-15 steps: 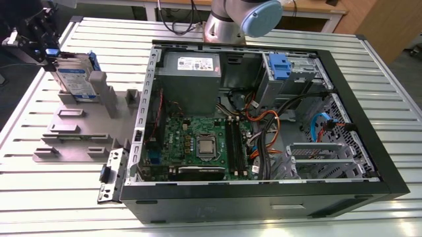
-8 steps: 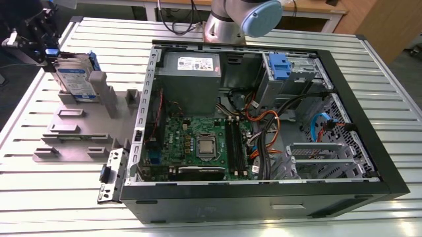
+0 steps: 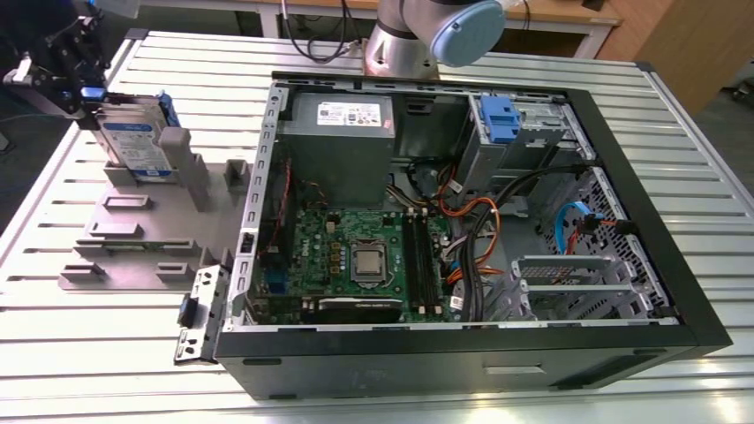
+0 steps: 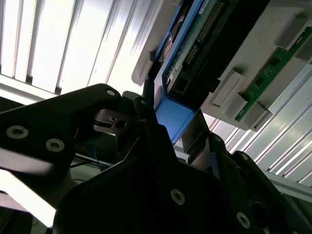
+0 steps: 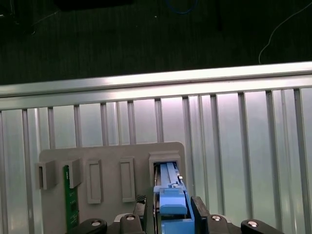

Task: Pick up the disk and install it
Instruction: 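Pick up the disk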

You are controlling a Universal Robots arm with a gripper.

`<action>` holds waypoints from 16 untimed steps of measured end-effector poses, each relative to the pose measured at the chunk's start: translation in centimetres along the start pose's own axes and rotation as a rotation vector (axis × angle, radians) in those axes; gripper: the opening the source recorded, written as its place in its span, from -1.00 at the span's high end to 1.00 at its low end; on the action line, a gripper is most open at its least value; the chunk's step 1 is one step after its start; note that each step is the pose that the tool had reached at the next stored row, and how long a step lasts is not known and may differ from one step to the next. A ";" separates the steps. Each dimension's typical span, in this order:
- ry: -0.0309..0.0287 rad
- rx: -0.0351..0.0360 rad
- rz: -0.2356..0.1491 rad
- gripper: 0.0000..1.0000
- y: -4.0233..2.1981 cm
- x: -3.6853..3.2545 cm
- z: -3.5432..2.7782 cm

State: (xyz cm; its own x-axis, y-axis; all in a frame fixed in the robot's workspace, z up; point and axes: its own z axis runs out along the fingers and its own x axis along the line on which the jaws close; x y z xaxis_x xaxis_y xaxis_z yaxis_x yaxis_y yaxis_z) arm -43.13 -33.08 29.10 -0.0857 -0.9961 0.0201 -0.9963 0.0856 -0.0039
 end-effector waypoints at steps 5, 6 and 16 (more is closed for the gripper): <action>0.0009 -0.0091 0.000 0.04 0.00 0.00 0.05; 0.0008 -0.0090 0.000 0.04 -0.01 0.00 0.06; 0.0009 -0.0079 0.000 0.04 -0.19 -0.03 0.09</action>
State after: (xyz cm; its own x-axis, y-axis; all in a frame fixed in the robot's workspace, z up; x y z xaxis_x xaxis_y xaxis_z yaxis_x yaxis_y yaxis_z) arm -42.93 -33.07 29.01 -0.0859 -0.9961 0.0210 -0.9963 0.0860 0.0039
